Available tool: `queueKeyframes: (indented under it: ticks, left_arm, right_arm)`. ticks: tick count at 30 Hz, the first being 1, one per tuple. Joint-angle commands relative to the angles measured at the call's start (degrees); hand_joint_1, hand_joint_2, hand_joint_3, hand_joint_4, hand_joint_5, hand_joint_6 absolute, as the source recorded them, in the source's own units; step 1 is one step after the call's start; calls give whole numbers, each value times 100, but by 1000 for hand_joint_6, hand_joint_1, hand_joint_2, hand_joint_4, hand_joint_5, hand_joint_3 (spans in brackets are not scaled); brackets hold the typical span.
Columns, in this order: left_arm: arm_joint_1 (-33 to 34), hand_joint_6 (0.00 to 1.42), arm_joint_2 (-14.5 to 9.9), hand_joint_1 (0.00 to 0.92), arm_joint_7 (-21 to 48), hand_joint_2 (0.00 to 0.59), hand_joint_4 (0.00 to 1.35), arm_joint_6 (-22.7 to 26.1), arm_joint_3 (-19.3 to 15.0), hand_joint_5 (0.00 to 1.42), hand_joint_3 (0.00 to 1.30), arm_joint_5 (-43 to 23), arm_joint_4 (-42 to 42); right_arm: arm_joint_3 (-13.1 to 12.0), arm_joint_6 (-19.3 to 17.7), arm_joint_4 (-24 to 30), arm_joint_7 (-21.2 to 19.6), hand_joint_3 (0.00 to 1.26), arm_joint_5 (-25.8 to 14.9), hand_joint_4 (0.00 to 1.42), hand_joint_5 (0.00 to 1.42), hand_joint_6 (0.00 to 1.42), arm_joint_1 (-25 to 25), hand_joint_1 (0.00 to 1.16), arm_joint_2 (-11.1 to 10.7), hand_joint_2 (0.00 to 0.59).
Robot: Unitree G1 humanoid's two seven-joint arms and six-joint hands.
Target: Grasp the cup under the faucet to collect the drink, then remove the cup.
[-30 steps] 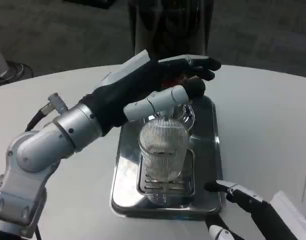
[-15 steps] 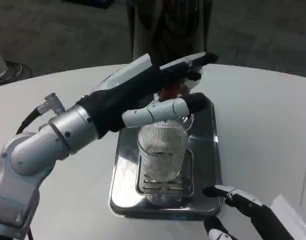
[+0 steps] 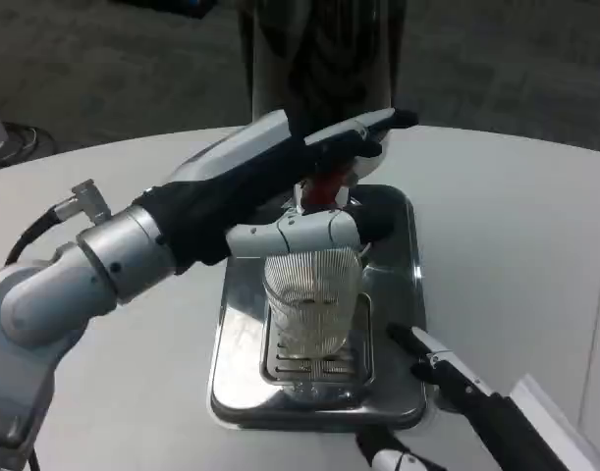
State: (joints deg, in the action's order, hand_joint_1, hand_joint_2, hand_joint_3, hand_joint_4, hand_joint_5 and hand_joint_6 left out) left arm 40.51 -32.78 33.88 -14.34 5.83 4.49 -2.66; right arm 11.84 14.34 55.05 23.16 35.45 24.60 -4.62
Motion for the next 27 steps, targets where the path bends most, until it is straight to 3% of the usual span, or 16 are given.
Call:
queueKeyframes:
  ticks: [1,10,16,27]
  left_arm:
    - [-239,238,-139,0,106,91,0,-34,56,98,79,186,4]
    - [-289,247,-121,0,-25,92,0,-95,-34,98,79,220,69]
    - [-295,252,-149,0,-63,93,0,-121,-77,98,79,229,80]
    - [-348,255,-251,0,-64,95,0,-147,-147,104,85,226,140]
  right_arm:
    - [149,-86,-260,-373,7,4,33,87,158,-82,562,56,251]
    - [99,-61,-1024,-923,0,-157,32,64,160,-892,650,140,225]
    - [-13,-150,-1507,-1082,0,-525,32,61,159,-1404,659,97,223]
    - [-302,-498,-2310,-1067,18,-1217,34,61,144,-2039,668,-349,210]
